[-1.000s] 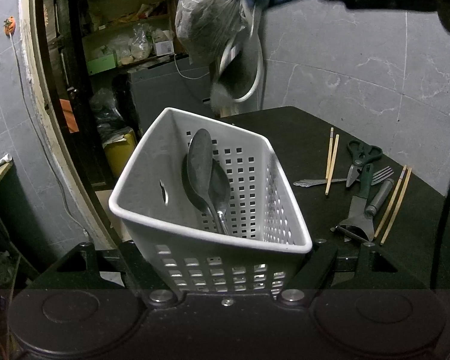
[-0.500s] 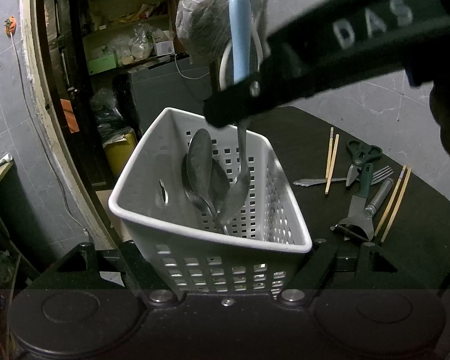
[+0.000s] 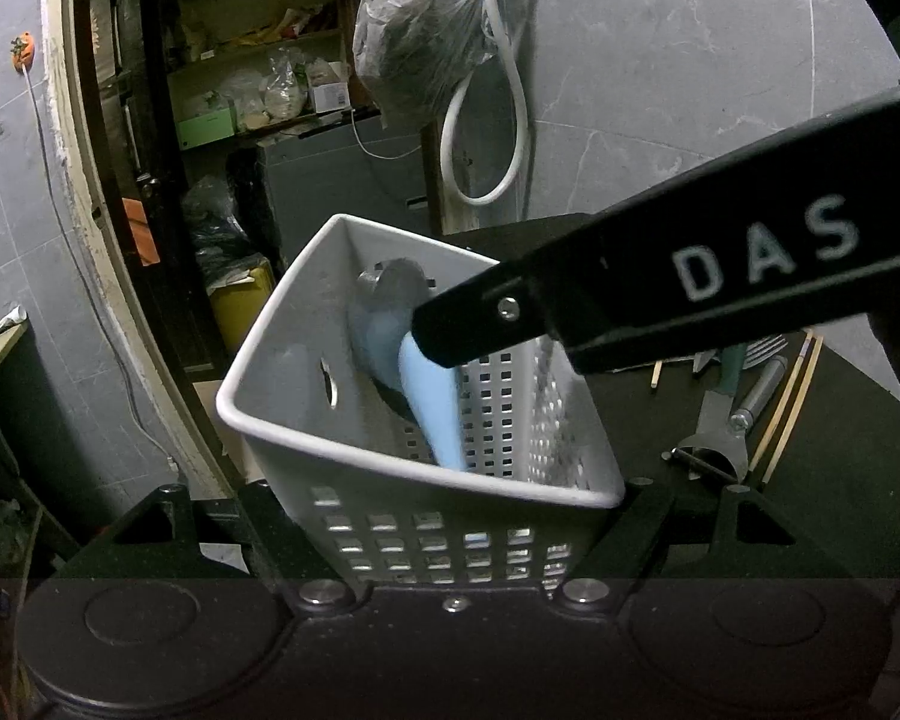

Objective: Organize utensils
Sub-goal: 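Lift the light-blue spoon with the right gripper and lower it into the caddy, then open the right gripper and withdraw it from the caddy, then move the right gripper to the utensils and grasp the metal-handled utensil, then lift the metal utensil with the right gripper and carry it over the caddy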

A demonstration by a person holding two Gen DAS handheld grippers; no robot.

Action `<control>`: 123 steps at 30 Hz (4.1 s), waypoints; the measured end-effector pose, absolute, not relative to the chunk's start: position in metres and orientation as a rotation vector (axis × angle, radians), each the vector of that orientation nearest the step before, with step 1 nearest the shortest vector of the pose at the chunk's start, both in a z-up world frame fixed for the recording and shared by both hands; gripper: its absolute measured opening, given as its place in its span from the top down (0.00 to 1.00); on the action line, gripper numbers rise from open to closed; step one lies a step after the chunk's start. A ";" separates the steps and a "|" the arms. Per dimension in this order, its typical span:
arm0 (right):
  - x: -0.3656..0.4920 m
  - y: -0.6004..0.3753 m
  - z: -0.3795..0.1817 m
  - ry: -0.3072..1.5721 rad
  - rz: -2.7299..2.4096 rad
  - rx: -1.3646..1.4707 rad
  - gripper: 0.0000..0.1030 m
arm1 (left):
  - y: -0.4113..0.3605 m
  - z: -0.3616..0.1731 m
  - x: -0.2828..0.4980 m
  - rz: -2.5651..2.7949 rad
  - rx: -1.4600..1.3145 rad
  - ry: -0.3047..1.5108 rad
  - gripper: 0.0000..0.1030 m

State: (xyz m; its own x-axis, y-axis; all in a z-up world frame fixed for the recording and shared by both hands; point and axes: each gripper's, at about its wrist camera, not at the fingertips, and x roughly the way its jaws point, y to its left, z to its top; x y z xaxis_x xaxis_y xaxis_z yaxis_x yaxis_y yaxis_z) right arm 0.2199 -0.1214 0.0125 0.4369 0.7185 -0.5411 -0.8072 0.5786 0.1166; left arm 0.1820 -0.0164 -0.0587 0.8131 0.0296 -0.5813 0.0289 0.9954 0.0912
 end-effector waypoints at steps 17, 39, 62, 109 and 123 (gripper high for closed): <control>0.228 -0.183 0.023 0.503 0.762 -0.027 0.00 | -0.017 -0.059 0.181 0.004 0.099 0.620 0.24; 0.277 -0.279 -0.088 0.861 0.220 0.024 0.00 | -0.017 -0.060 0.180 0.006 0.103 0.623 0.24; 0.323 -0.295 -0.113 0.883 0.278 0.269 0.22 | -0.018 -0.060 0.179 0.013 0.107 0.631 0.23; 0.320 -0.204 -0.103 1.016 0.379 -0.127 0.64 | -0.020 -0.060 0.178 0.014 0.110 0.632 0.23; 0.321 -0.202 -0.101 1.001 0.368 -0.118 0.81 | -0.020 -0.058 0.177 0.009 0.113 0.633 0.23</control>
